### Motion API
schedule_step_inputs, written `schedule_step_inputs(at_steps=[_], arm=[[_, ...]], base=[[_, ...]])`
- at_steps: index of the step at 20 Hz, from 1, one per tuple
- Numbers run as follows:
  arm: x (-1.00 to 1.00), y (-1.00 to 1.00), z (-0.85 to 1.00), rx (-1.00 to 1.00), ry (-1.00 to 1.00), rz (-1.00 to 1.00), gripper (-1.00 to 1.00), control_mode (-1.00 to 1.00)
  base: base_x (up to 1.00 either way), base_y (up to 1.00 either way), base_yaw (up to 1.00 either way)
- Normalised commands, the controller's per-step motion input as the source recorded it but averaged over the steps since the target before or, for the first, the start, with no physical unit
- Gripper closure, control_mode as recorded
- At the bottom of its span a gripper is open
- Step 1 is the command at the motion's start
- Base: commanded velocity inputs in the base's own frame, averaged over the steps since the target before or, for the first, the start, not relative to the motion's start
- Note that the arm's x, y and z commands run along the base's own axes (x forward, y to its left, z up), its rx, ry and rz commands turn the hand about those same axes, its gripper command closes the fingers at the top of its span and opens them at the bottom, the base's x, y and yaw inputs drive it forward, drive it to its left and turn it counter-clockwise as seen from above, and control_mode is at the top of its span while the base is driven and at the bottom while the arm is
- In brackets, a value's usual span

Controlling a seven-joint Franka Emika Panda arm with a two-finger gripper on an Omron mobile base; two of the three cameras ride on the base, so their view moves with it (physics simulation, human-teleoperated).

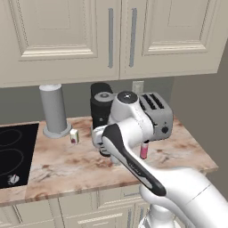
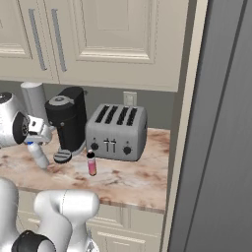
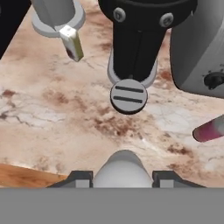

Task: Move the drinks to the dining counter.

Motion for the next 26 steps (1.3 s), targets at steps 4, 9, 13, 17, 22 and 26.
schedule_step_inputs(at_steps=[4, 9, 13, 17, 22, 26], arm=[[-0.45, 0.0, 0.46, 0.0, -0.02, 0.01, 1.0, -1.0], [-0.4, -0.04, 0.42, 0.0, -0.01, 0.0, 1.0, -1.0], [-0.3, -0.02, 0.21, 0.0, -0.09, 0.0, 1.0, -1.0], [-0.37, 0.0, 0.09, 0.0, -0.12, 0.0, 1.0, -1.0], [-0.33, 0.01, 0.02, 0.0, -0.08, 0.0, 1.0, 1.0], [0.0, 0.0, 0.0, 0.0, 0.0, 0.0, 1.0, 1.0]], base=[[0.0, 0.0, 0.0], [0.0, 0.0, 0.0], [0.0, 0.0, 0.0], [0.0, 0.0, 0.0], [-0.08, 0.03, 0.0], [-0.4, 0.14, 0.04]])
